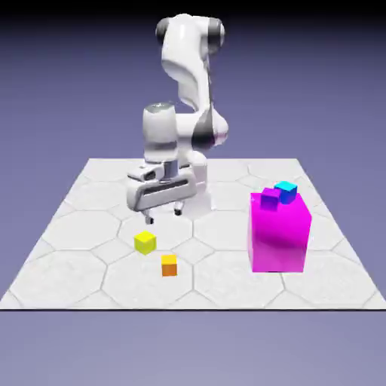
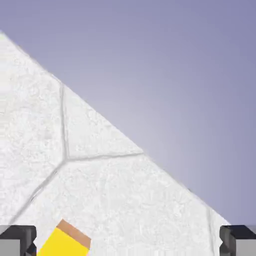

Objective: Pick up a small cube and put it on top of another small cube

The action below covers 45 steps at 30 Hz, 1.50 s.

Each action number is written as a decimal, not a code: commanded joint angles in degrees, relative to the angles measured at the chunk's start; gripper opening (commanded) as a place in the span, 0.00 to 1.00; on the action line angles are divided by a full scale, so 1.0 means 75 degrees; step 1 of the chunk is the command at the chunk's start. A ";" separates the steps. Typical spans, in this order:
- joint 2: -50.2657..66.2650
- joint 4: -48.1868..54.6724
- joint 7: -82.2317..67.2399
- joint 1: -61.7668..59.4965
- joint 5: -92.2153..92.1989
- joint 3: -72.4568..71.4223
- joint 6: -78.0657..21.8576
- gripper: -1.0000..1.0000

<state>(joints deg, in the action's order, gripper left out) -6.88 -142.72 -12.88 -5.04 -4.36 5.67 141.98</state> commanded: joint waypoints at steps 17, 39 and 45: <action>0.2631 0.1867 -0.5648 -0.0585 -0.0445 0.0578 -0.3269 0.50; 0.6036 0.4282 -1.2958 -0.1342 -0.1021 0.1327 -0.7499 0.50; 0.6965 0.4941 -1.4951 -0.1548 -0.1178 0.1531 -0.8653 0.50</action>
<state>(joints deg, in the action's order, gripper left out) 45.35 -105.66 -125.00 -16.65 -13.19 17.15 77.09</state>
